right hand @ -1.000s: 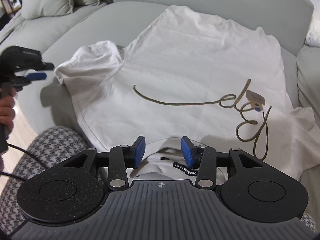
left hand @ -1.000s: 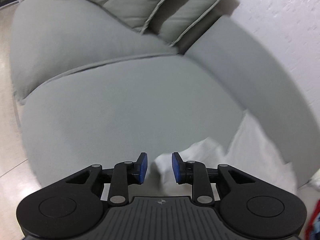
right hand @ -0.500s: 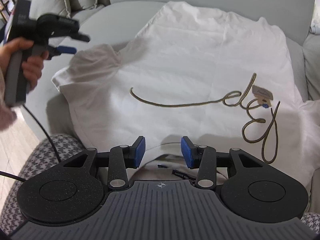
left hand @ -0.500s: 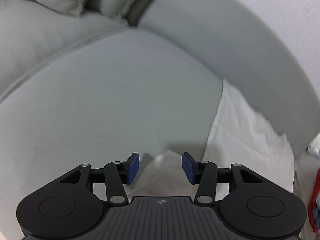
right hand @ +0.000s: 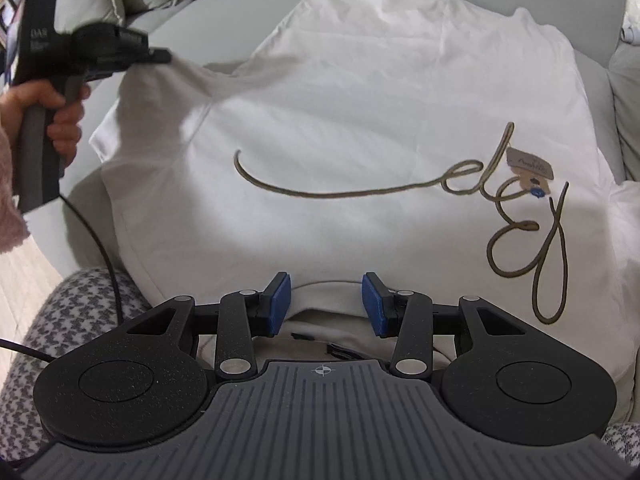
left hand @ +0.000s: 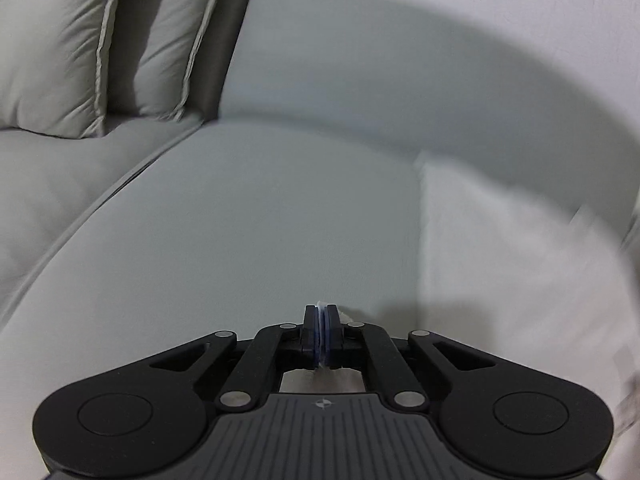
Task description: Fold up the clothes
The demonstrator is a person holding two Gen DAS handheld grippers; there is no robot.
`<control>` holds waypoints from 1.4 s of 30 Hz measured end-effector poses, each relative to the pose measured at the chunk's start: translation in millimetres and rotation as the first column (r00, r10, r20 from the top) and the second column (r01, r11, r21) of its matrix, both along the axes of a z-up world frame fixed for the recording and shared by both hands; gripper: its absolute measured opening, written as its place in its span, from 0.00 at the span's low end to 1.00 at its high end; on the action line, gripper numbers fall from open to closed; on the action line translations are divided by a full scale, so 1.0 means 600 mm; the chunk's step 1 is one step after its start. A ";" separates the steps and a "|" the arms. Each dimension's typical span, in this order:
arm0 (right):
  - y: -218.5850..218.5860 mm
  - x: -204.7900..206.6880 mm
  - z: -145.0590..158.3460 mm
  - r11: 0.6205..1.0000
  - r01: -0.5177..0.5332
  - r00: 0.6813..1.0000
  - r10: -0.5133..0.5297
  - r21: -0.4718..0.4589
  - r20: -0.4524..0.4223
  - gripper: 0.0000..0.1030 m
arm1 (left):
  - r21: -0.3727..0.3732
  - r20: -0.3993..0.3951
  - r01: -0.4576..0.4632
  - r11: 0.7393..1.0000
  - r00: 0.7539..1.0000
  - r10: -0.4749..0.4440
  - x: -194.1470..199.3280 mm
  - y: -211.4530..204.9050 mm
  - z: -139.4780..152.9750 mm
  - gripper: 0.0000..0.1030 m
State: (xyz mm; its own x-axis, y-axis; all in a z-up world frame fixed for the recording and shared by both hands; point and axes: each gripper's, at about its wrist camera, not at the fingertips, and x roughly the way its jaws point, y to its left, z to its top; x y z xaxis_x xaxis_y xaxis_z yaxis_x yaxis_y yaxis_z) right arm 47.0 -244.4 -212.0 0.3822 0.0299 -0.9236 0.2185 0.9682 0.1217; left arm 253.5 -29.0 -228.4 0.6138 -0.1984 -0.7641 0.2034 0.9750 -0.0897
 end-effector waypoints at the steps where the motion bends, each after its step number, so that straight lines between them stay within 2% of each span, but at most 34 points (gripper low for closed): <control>1: -0.003 -0.001 0.002 1.000 0.008 1.000 -0.008 0.006 0.002 0.44 | 0.020 -0.008 -0.043 0.999 0.999 0.043 -0.003 0.008 -0.002 0.22; 2: -0.005 -0.003 0.006 1.000 0.015 1.000 -0.015 0.010 0.008 0.45 | 0.039 -0.015 -0.085 0.996 0.996 0.086 -0.006 0.016 -0.003 0.37; 3: -0.007 -0.004 0.008 1.000 0.019 1.000 -0.019 0.011 0.012 0.45 | 0.060 -0.021 -0.127 0.990 0.991 0.128 -0.009 0.024 -0.005 0.43; 7: -0.020 -0.019 0.024 0.999 0.050 0.998 -0.051 0.016 0.036 0.48 | 0.044 -0.028 -0.291 0.956 0.956 0.292 -0.024 0.080 0.030 0.46; 9: -0.031 -0.029 0.032 0.997 0.073 0.996 -0.074 0.022 0.052 0.48 | 0.049 -0.059 -0.310 0.949 0.948 0.313 -0.032 0.093 0.047 0.46; 12: -0.055 -0.053 0.048 0.993 0.116 0.990 -0.117 0.014 0.078 0.49 | 0.068 -0.144 -0.194 0.979 0.969 0.202 -0.077 0.082 0.073 0.41; 14: -0.071 -0.068 0.054 0.989 0.146 0.986 -0.145 0.003 0.080 0.51 | 0.084 -0.195 -0.105 0.991 0.973 0.120 -0.104 0.067 0.086 0.32; 15: -0.078 -0.076 0.055 0.988 0.156 0.985 -0.156 -0.005 0.075 0.51 | 0.117 -0.233 -0.023 0.993 0.971 0.050 -0.126 0.045 0.092 0.32; 17: -0.091 -0.093 0.057 0.984 0.174 0.983 -0.172 -0.026 0.067 0.51 | 0.149 -0.279 0.085 0.985 0.959 -0.040 -0.164 0.013 0.098 0.23; 19: -0.106 -0.116 0.057 0.981 0.187 0.981 -0.184 -0.054 0.057 0.51 | 0.103 -0.308 0.199 0.975 0.938 -0.159 -0.226 -0.032 0.108 0.22; 22: -0.124 -0.141 0.049 0.984 0.174 0.985 -0.173 -0.049 0.030 0.44 | 0.053 -0.300 0.269 0.962 0.923 -0.242 -0.276 -0.094 0.110 0.21; 24: -0.136 -0.147 0.039 0.986 0.164 0.986 -0.164 -0.025 0.004 0.35 | 0.042 -0.284 0.284 0.958 0.923 -0.261 -0.292 -0.137 0.104 0.15; 26: -0.141 -0.141 0.034 0.987 0.160 0.987 -0.160 -0.030 0.008 0.21 | 0.034 -0.258 0.299 0.954 0.925 -0.280 -0.300 -0.172 0.099 0.14; 27: -0.143 -0.137 0.034 0.986 0.164 0.986 -0.164 -0.035 0.021 0.21 | 0.031 -0.244 0.307 0.951 0.925 -0.290 -0.303 -0.189 0.097 0.14; 30: -0.145 -0.120 0.029 0.981 0.191 0.980 -0.190 -0.021 0.056 0.21 | 0.014 -0.222 0.305 0.952 0.930 -0.294 -0.312 -0.219 0.082 0.14; 32: -0.141 -0.113 0.021 0.982 0.191 0.980 -0.191 -0.005 0.054 0.24 | 0.043 -0.242 0.333 0.942 0.918 -0.314 -0.319 -0.228 0.067 0.14; 35: -0.116 -0.109 -0.007 0.992 0.116 0.992 -0.118 -0.045 -0.043 0.25 | 0.102 -0.266 0.374 0.922 0.903 -0.337 -0.325 -0.229 0.051 0.15; 38: -0.102 -0.136 0.015 0.990 0.082 0.994 -0.089 -0.112 -0.060 0.25 | 0.171 -0.291 0.343 0.924 0.913 -0.285 -0.328 -0.208 0.076 0.14; 40: -0.103 -0.161 0.034 0.992 0.084 0.996 -0.086 -0.091 -0.022 0.28 | 0.142 -0.282 0.321 0.936 0.920 -0.272 -0.338 -0.181 0.097 0.15; 42: -0.102 -0.181 0.048 0.995 0.073 0.997 -0.072 -0.069 0.021 0.41 | 0.066 -0.300 0.312 0.948 0.912 -0.279 -0.351 -0.161 0.106 0.16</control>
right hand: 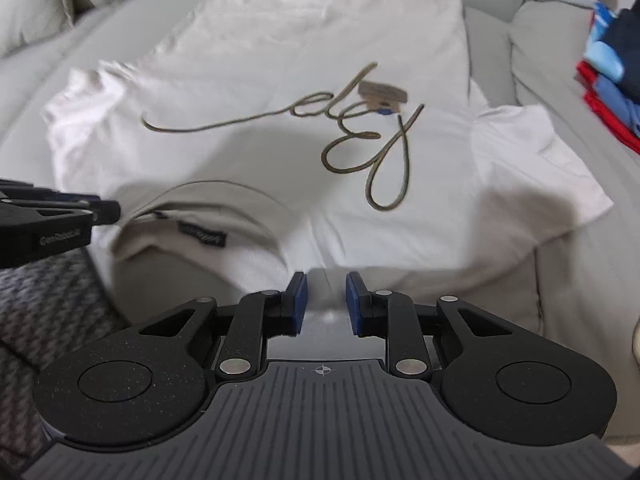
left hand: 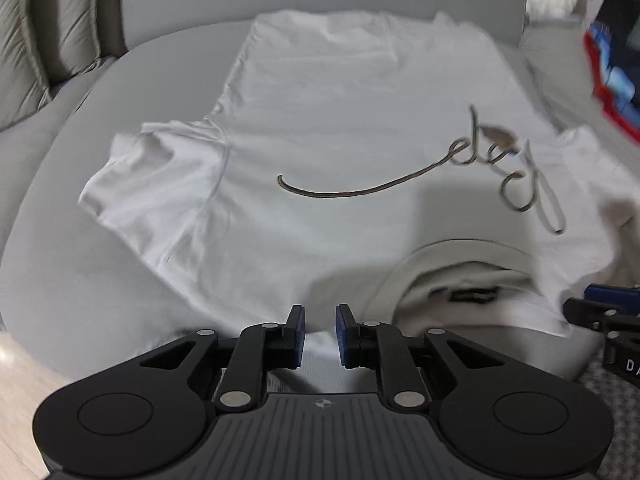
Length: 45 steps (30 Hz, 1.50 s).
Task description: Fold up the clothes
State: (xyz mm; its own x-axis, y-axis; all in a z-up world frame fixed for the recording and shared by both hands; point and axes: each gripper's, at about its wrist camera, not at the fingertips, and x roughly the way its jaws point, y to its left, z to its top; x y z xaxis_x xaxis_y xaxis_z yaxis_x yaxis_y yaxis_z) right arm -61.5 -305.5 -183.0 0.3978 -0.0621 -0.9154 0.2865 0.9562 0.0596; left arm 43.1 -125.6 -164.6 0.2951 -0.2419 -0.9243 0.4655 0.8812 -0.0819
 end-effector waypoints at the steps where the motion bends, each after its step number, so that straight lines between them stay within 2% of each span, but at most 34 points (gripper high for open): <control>1: 0.005 -0.010 0.004 1.000 -0.025 0.999 0.025 0.015 0.035 0.46 | -0.020 -0.023 -0.003 1.000 1.000 0.003 -0.005 0.004 -0.002 0.16; 2: 0.011 -0.018 0.007 0.998 -0.049 0.997 0.047 0.029 0.068 0.46 | -0.031 -0.038 -0.005 0.999 0.999 0.003 -0.009 0.005 -0.003 0.16; 4: 0.016 -0.019 0.000 0.996 -0.051 0.996 0.046 0.074 0.076 0.46 | -0.061 -0.062 -0.017 0.998 0.998 0.014 -0.017 0.007 -0.010 0.16; 7: 0.023 -0.021 -0.008 0.992 -0.047 0.995 0.036 0.113 0.094 0.46 | -0.055 -0.067 -0.024 0.998 0.998 0.020 -0.021 0.007 -0.017 0.21; 12: 0.034 -0.016 -0.018 0.992 -0.109 0.988 0.101 0.069 0.116 0.46 | -0.047 -0.072 -0.059 0.997 0.996 0.055 -0.017 0.014 -0.020 0.21; 16: 0.042 0.001 -0.038 0.983 -0.175 0.981 0.169 0.058 0.099 0.39 | -0.055 -0.069 -0.067 0.996 0.996 0.063 -0.016 0.017 -0.013 0.21; 18: 0.050 0.007 -0.043 0.977 -0.211 0.974 0.208 0.021 0.096 0.38 | -0.057 -0.065 -0.067 0.996 0.996 0.063 -0.017 0.018 -0.010 0.21; 21: 0.074 0.017 -0.050 0.945 -0.313 0.946 0.319 -0.094 0.055 0.36 | -0.063 -0.064 -0.075 0.995 0.995 0.071 -0.016 0.021 -0.008 0.21; 24: 0.086 0.018 -0.052 0.916 -0.366 0.926 0.376 -0.164 0.036 0.30 | -0.070 -0.069 -0.096 0.993 0.993 0.091 -0.012 0.026 -0.008 0.21; 25: 0.090 0.018 -0.053 0.905 -0.382 0.919 0.394 -0.187 0.030 0.21 | -0.073 -0.071 -0.102 0.992 0.993 0.097 -0.011 0.027 -0.008 0.21; 26: 0.092 0.019 -0.050 0.899 -0.388 0.916 0.401 -0.202 0.027 0.03 | -0.073 -0.072 -0.105 0.992 0.992 0.100 -0.011 0.028 -0.007 0.21; 27: 0.092 0.019 -0.048 0.895 -0.387 0.916 0.401 -0.220 0.022 0.01 | -0.076 -0.073 -0.109 0.991 0.992 0.104 -0.010 0.030 -0.007 0.21; 28: 0.091 0.020 -0.043 0.892 -0.386 0.916 0.401 -0.234 0.016 0.01 | -0.078 -0.073 -0.112 0.991 0.992 0.106 -0.010 0.031 -0.006 0.21; 32: 0.084 0.013 -0.021 0.896 -0.407 0.909 0.416 -0.177 0.014 0.01 | -0.089 -0.083 -0.125 0.988 0.990 0.118 -0.008 0.039 -0.002 0.21; 34: 0.081 0.013 -0.027 0.887 -0.454 0.890 0.449 -0.082 -0.073 0.03 | -0.084 -0.095 -0.125 0.989 0.989 0.117 -0.005 0.041 -0.003 0.21; 36: 0.078 0.011 -0.032 0.895 -0.445 0.891 0.439 -0.031 -0.117 0.10 | -0.075 -0.098 -0.117 0.990 0.989 0.109 -0.004 0.041 -0.002 0.21; 37: 0.072 0.005 -0.027 0.907 -0.421 0.903 0.417 -0.021 -0.105 0.15 | -0.073 -0.095 -0.110 0.991 0.990 0.103 -0.004 0.041 0.000 0.22; 39: 0.059 -0.003 -0.013 0.930 -0.368 0.928 0.368 0.010 -0.065 0.18 | -0.070 -0.090 -0.096 0.993 0.992 0.090 -0.004 0.040 0.004 0.21; 41: 0.040 -0.009 0.005 0.954 -0.297 0.955 0.297 0.049 -0.005 0.28 | -0.074 -0.077 -0.085 0.994 0.994 0.080 -0.002 0.036 0.006 0.21; 45: 0.008 0.005 0.019 0.986 -0.169 0.984 0.168 0.015 0.052 0.29 | -0.061 -0.016 -0.086 0.994 0.996 0.086 0.017 0.007 0.010 0.24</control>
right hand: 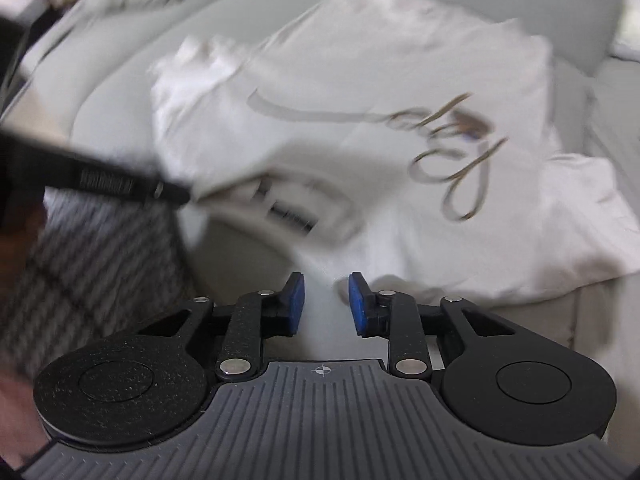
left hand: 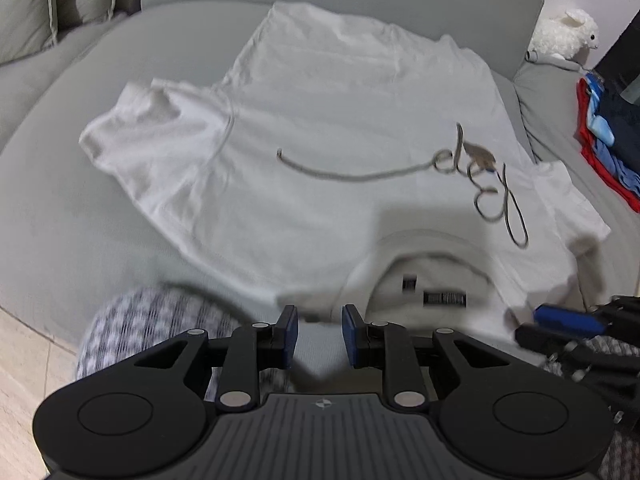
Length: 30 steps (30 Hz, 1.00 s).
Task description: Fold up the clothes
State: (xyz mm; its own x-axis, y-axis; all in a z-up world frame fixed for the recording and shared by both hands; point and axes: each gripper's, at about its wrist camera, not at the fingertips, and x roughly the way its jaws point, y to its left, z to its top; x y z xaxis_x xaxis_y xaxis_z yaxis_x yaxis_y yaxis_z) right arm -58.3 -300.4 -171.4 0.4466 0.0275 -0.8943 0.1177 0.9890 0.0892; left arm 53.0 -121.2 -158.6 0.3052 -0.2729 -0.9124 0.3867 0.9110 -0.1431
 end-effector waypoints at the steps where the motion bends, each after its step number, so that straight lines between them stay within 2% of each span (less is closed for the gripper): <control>1: -0.006 0.005 -0.001 1.000 0.028 1.000 -0.028 -0.001 0.004 0.29 | 0.006 0.017 -0.003 1.000 1.000 0.003 0.005 -0.008 0.001 0.28; 5: -0.030 0.030 -0.018 0.991 0.131 0.991 -0.132 0.022 0.006 0.29 | 0.022 0.078 -0.008 1.000 0.997 0.006 0.024 -0.039 0.004 0.33; 9: -0.044 0.043 -0.039 0.978 0.210 0.978 -0.209 -0.004 0.014 0.29 | 0.040 0.071 0.006 0.999 0.997 -0.008 0.033 -0.058 -0.017 0.37; 11: -0.049 0.042 -0.057 0.970 0.243 0.970 -0.243 0.001 -0.001 0.39 | 0.065 0.040 0.028 0.997 0.999 -0.030 0.033 -0.067 -0.036 0.38; 13: -0.046 0.037 -0.071 0.972 0.237 0.971 -0.237 0.005 -0.030 0.40 | 0.086 0.043 0.051 0.995 0.998 -0.055 0.022 -0.068 -0.052 0.39; 15: -0.036 0.027 -0.071 0.977 0.212 0.977 -0.212 -0.018 -0.018 0.40 | 0.097 0.051 0.065 0.993 0.996 -0.070 0.015 -0.066 -0.051 0.39; 19: -0.029 0.007 -0.057 0.976 0.216 0.975 -0.217 -0.014 -0.055 0.40 | 0.120 0.028 0.061 0.991 0.997 -0.065 0.005 -0.057 -0.041 0.43; 22: -0.027 -0.013 -0.037 0.974 0.228 0.968 -0.226 0.005 -0.109 0.40 | 0.205 -0.003 0.083 0.975 0.996 -0.084 -0.010 -0.047 -0.025 0.43; 24: -0.028 -0.020 -0.021 0.975 0.223 0.970 -0.221 0.006 -0.104 0.40 | 0.230 0.018 0.107 0.967 0.993 -0.114 -0.013 -0.046 -0.012 0.43; 27: -0.040 -0.007 0.008 0.973 0.232 0.971 -0.231 0.006 -0.066 0.40 | 0.198 0.052 0.081 0.977 0.994 -0.092 0.010 -0.052 0.015 0.43; 30: -0.065 0.027 0.051 0.965 0.261 0.965 -0.261 0.034 0.005 0.40 | 0.132 0.083 0.039 0.990 0.995 -0.051 0.059 -0.071 0.051 0.43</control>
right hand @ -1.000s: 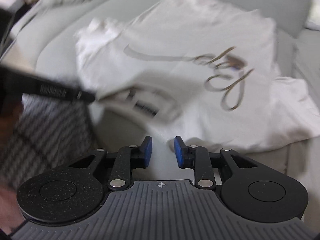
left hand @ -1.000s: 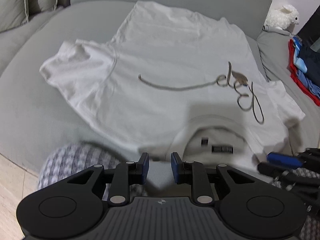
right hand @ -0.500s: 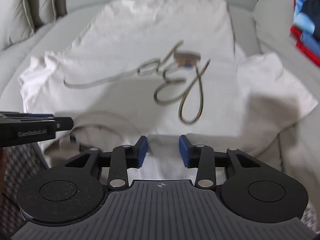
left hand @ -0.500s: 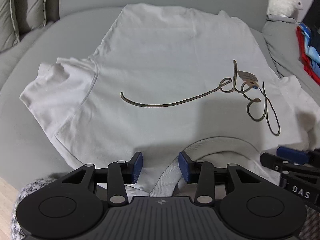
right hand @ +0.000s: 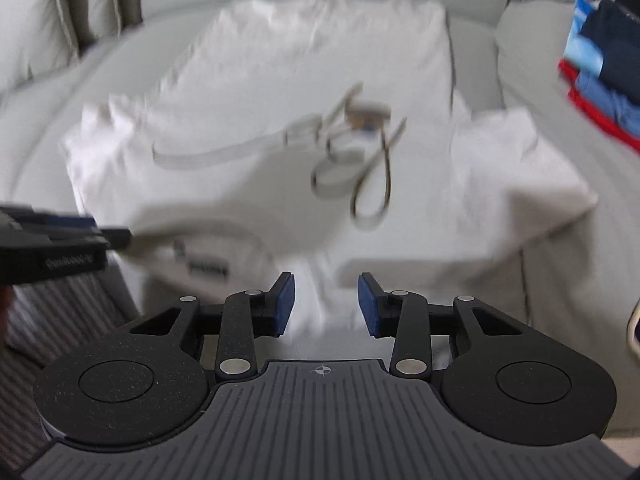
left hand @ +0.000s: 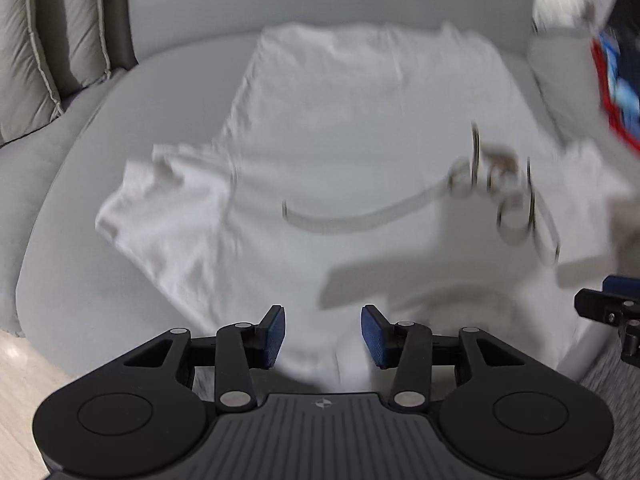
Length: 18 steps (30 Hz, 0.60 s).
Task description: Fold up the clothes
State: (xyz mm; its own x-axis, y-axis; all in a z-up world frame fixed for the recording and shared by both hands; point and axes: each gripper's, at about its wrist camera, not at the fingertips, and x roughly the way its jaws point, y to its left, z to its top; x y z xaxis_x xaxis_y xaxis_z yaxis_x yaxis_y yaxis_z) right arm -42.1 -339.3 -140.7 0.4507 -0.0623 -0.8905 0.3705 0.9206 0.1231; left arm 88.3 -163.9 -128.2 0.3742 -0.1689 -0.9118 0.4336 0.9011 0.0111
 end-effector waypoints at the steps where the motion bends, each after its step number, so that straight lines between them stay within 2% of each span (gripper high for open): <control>1: -0.009 0.013 0.015 1.000 0.010 1.000 -0.010 0.003 0.027 0.40 | -0.024 0.010 -0.010 1.000 1.000 0.010 0.019 -0.006 0.013 0.43; 7: -0.081 0.111 0.111 0.999 0.044 0.985 -0.041 -0.014 0.165 0.42 | -0.143 0.036 -0.050 0.988 0.998 0.055 0.152 -0.054 0.085 0.43; 10: -0.121 0.158 0.138 0.998 0.057 0.978 -0.053 -0.014 0.203 0.44 | -0.160 0.038 -0.057 0.986 0.997 0.063 0.211 -0.086 0.095 0.46; 12: -0.145 0.186 0.137 0.998 0.064 0.975 -0.059 -0.014 0.212 0.47 | -0.125 0.066 -0.053 0.991 0.996 0.062 0.243 -0.107 0.080 0.49; 14: -0.171 0.222 0.111 0.996 0.064 0.977 -0.049 -0.065 0.206 0.48 | -0.086 0.078 -0.044 0.995 0.996 0.051 0.268 -0.129 0.041 0.50; 16: -0.192 0.249 0.066 0.994 0.076 0.983 -0.062 -0.073 0.172 0.48 | -0.073 0.036 -0.035 0.997 0.999 0.038 0.289 -0.147 -0.016 0.49; 18: -0.213 0.272 0.019 0.994 0.104 0.985 -0.098 -0.031 0.145 0.47 | -0.089 -0.006 -0.039 0.995 0.999 0.039 0.304 -0.154 -0.069 0.47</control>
